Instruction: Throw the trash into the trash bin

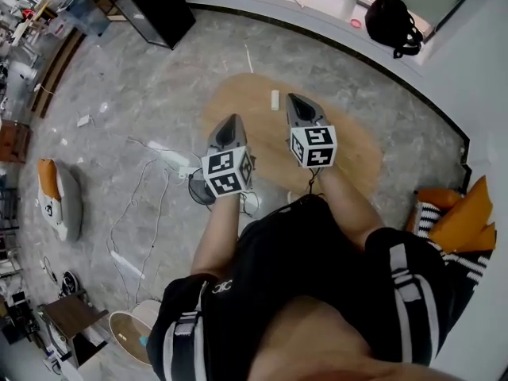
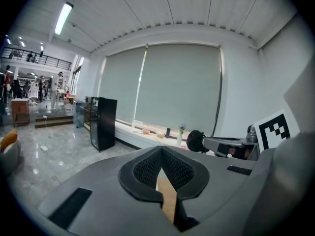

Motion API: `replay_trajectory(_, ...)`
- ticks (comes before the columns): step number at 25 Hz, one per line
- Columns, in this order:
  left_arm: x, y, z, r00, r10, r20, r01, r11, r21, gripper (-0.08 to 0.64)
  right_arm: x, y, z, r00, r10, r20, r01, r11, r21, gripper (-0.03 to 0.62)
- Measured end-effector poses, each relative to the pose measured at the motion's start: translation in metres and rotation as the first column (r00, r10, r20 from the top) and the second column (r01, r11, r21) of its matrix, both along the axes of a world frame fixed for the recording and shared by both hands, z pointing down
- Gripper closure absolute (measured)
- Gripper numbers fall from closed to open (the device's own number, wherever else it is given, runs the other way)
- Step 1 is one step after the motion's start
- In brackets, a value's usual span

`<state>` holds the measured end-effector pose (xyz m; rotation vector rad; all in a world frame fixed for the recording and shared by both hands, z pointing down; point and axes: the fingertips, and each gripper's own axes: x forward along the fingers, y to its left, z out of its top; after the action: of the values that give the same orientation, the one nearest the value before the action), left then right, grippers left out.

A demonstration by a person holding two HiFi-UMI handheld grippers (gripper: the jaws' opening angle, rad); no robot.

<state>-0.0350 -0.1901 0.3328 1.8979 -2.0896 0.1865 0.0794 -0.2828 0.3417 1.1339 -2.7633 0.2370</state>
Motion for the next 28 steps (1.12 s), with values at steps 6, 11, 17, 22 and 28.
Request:
replay_trajectory(6, 0.021, -0.040, 0.028, 1.000, 0.001, -0.020, -0.002, 0.997, -0.071, 0.548, 0.017, -0.044, 0.030, 1.000, 0.010, -0.015, -0.011, 0.998, -0.060, 0.581)
replay_trajectory(11, 0.016, -0.055, 0.071, 0.997, -0.048, -0.055, 0.040, 0.989, -0.143, 0.548, 0.010, -0.067, 0.080, 0.998, -0.013, -0.058, 0.005, 0.991, -0.135, 0.581)
replay_trajectory(17, -0.001, -0.079, 0.125, 0.991, -0.106, -0.086, 0.085, 0.973, -0.215, 0.548, -0.008, -0.106, 0.156, 0.994, -0.027, -0.104, 0.000, 0.969, -0.247, 0.580)
replay_trajectory(22, -0.018, -0.097, 0.169, 0.980, -0.169, -0.102, 0.138, 0.956, -0.259, 0.548, -0.031, -0.143, 0.230, 0.992, -0.064, -0.104, 0.022, 0.932, -0.361, 0.511)
replay_trajectory(28, -0.037, -0.103, 0.231, 0.973, -0.211, -0.099, 0.170, 0.932, -0.320, 0.548, -0.062, -0.176, 0.341, 0.978, -0.083, -0.190, -0.015, 0.886, -0.464, 0.483)
